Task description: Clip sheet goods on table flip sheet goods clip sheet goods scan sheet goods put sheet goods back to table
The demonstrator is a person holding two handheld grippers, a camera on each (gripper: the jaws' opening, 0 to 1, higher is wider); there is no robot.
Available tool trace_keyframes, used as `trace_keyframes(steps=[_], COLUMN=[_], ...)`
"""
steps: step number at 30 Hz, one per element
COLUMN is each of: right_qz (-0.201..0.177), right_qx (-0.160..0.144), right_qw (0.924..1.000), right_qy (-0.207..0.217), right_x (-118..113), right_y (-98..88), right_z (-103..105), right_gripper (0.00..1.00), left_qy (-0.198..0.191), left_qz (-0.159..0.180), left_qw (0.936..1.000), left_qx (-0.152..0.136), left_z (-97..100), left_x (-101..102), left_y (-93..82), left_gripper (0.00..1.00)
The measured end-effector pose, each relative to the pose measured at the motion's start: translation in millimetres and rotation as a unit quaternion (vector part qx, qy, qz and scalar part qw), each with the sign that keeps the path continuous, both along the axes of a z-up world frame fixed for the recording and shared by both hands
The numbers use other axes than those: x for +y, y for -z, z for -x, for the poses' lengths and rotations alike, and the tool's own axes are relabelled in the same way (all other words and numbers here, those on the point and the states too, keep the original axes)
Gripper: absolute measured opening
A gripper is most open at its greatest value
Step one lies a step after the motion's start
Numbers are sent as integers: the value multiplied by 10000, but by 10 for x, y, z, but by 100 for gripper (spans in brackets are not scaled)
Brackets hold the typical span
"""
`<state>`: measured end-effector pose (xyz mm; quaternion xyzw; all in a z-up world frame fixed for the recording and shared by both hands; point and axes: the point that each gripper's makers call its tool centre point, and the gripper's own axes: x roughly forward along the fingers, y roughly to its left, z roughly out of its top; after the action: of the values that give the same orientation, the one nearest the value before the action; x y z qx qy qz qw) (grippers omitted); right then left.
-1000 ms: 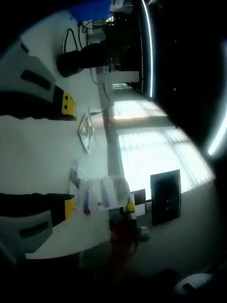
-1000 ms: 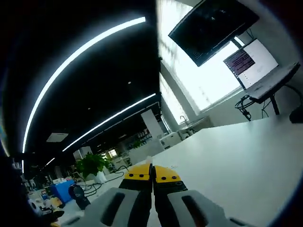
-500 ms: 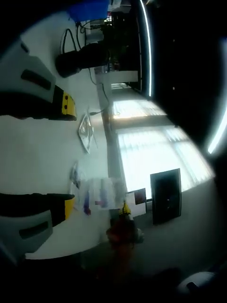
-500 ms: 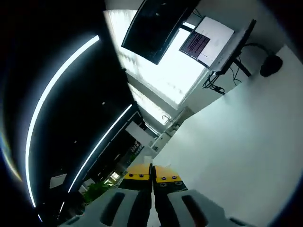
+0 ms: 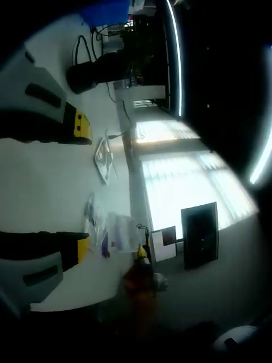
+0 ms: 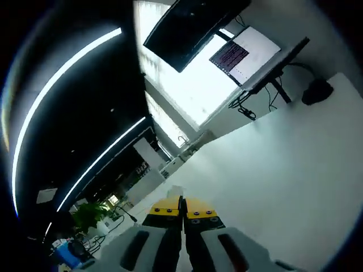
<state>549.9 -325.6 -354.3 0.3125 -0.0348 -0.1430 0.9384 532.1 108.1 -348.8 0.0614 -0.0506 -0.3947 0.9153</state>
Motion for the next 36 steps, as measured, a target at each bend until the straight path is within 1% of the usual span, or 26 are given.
trace_keyframes(steps=[1, 3, 4, 9, 21, 27, 31, 34, 35, 36], right_qz=[12, 186, 363, 638, 747, 694, 655, 651, 700, 763], right_qx=[5, 93, 203, 347, 595, 667, 730, 785, 841, 899], right_qw=[10000, 9998, 9991, 9974, 9954, 9953, 9952, 9948, 9940, 9930], right_qy=[-8, -13, -18, 29, 106, 67, 57, 10, 19, 21], right_x=[10, 14, 16, 30, 96, 116, 114, 140, 146, 147], right_y=[5, 29, 57, 100, 178, 212, 247, 272, 282, 291], right_z=[-8, -11, -9, -9, 74, 77, 81, 65, 69, 71], right_gripper=[0, 0, 0, 0, 1, 12, 17, 31, 36, 39], left_qy=[2, 0, -3, 2, -23, -43, -41, -36, -37, -36], left_qz=[-2, -3, -3, -1, -34, -46, -33, -18, -19, -20], left_qw=[10000, 10000, 10000, 10000, 10000, 10000, 10000, 10000, 10000, 10000], left_qx=[0, -1, -1, -3, -7, -4, -5, -6, -6, -8], left_z=[1, 0, -1, -1, -6, -10, -8, -5, -5, -5], left_x=[-1, 0, 2, 3, 7, 10, 11, 12, 12, 12], left_y=[0, 0, 0, 0, 7, 10, 6, 2, 2, 2], left_gripper=[55, 55, 55, 55, 55, 55, 55, 55, 55, 55])
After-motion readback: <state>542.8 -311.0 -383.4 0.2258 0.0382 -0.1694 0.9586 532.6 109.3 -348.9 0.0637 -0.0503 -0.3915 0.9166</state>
